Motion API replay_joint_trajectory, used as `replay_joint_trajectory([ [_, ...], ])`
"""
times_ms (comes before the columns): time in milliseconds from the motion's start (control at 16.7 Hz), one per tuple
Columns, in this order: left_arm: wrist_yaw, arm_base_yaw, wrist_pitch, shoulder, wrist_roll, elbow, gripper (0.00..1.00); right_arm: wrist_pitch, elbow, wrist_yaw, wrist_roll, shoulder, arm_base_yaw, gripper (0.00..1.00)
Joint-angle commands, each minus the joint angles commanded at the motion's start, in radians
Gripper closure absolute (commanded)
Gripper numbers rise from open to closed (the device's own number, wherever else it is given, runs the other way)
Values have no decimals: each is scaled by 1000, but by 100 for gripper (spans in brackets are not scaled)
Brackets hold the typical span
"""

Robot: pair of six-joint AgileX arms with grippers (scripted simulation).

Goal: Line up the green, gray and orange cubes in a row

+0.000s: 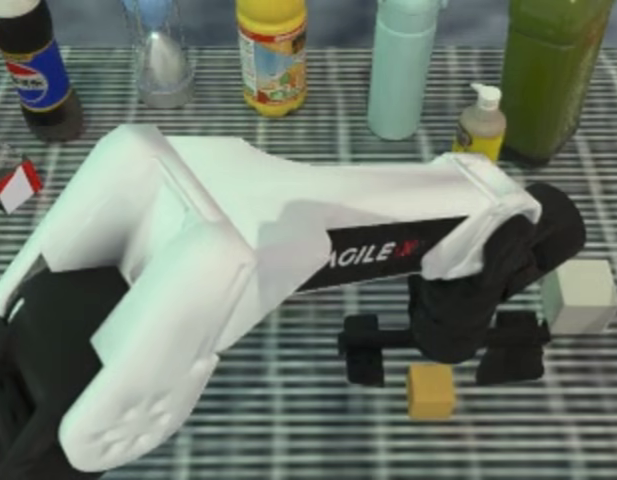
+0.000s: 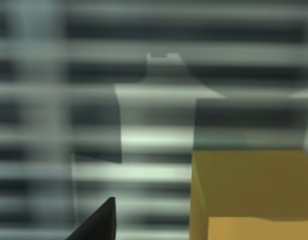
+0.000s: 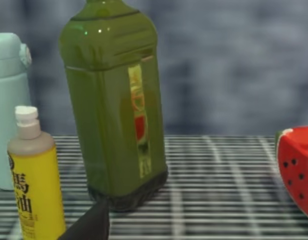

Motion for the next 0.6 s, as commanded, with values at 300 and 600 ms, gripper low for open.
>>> replay_joint_trajectory([
  [300,0,6,-111,-24,-5,83,0,0,0,0,0,0,0,0],
  [600,-1,14,-237,-61,-7,176,0,0,0,0,0,0,0,0],
])
